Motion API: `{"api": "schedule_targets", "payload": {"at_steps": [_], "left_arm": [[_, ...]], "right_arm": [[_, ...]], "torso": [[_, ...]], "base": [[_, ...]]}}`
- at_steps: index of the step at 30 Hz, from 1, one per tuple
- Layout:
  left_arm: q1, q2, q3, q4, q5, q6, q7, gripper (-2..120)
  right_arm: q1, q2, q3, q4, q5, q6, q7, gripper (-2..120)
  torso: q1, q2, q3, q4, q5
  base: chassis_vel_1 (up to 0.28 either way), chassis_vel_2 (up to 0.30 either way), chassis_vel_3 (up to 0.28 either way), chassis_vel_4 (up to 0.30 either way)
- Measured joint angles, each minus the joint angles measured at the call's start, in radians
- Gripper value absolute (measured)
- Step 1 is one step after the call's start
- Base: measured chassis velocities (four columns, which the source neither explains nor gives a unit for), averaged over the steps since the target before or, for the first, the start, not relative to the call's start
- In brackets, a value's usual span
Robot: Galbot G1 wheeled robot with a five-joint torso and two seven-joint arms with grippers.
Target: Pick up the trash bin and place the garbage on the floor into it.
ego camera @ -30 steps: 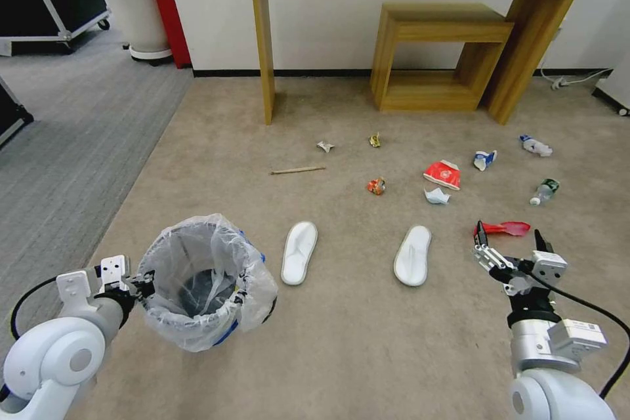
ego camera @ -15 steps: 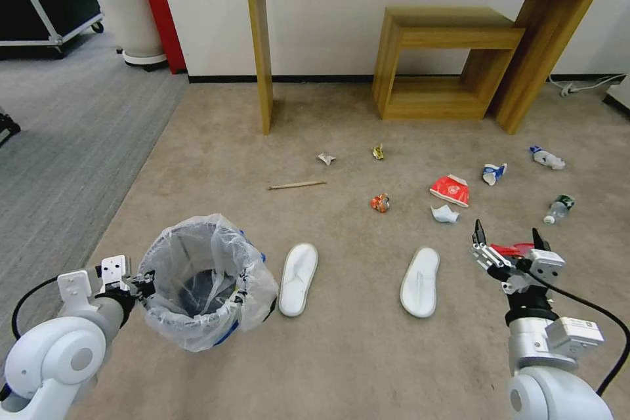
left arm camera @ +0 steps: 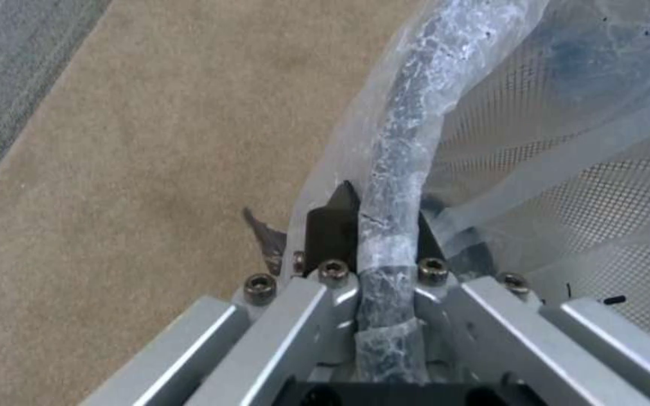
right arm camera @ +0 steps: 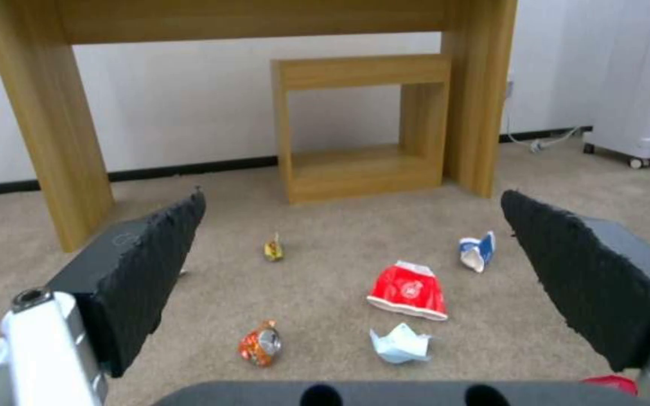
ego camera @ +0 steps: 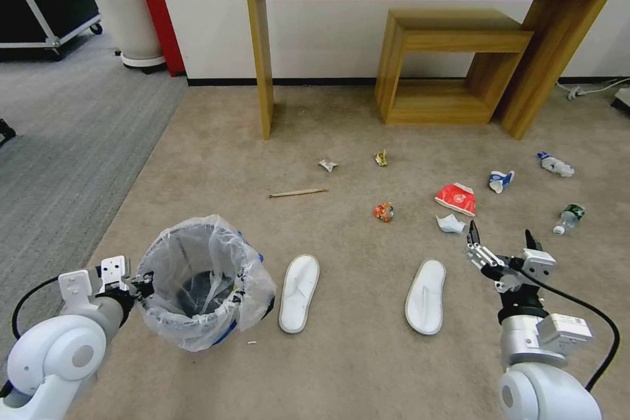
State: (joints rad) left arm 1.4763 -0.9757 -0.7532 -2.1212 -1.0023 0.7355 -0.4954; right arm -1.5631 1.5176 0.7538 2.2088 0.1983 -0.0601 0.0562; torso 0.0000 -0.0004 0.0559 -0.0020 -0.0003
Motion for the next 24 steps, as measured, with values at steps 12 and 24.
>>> {"api": "schedule_targets", "payload": {"at_steps": [12, 24], "left_arm": [[-0.002, 0.009, -0.001, 0.017, 0.0, 0.0, 0.002, 0], [-0.026, 0.01, 0.039, 0.034, 0.005, 0.0, 0.006, 0]], "right_arm": [[0.001, -0.005, 0.004, -0.001, 0.02, 0.01, 0.009, 100], [0.035, -0.01, -0.091, -0.018, 0.169, -0.191, 0.153, 100]], "torso": [[0.0, 0.0, 0.0, 0.0, 0.0], [0.0, 0.0, 0.0, 0.0001, 0.0002]], "base": [[0.0, 0.0, 0.0, 0.0], [0.0, 0.0, 0.0, 0.0]]}}
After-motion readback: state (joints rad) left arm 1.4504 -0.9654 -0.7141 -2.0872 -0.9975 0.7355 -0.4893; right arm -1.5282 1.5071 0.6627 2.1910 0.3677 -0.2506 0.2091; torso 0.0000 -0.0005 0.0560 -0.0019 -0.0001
